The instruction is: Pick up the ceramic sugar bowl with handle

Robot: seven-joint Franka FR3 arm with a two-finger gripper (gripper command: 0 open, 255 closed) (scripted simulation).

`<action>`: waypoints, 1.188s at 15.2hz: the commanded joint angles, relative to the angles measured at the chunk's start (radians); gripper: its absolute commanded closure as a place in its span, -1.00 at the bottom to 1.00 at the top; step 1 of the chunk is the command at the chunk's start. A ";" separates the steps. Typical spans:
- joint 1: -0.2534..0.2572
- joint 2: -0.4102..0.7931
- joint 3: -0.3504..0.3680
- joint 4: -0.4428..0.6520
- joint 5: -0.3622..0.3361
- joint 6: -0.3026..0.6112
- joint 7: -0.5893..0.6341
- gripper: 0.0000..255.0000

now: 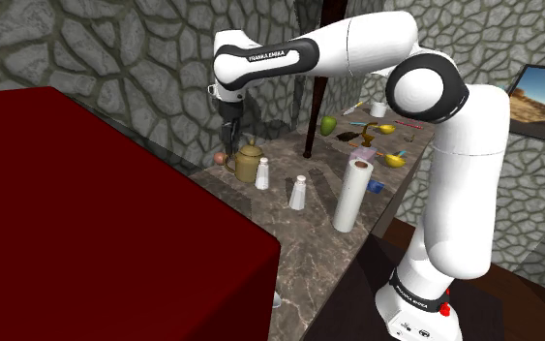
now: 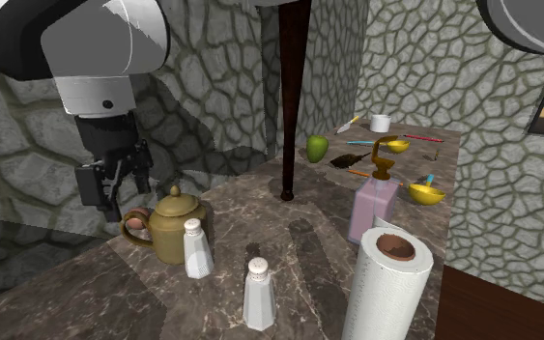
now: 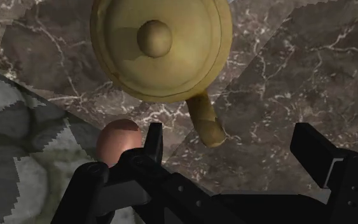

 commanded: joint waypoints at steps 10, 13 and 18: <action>0.003 0.110 0.010 0.018 0.001 0.070 -0.036 -1.00; 0.003 0.112 0.010 0.020 0.001 0.070 -0.036 1.00; 0.003 0.112 0.010 0.021 0.001 0.069 -0.036 1.00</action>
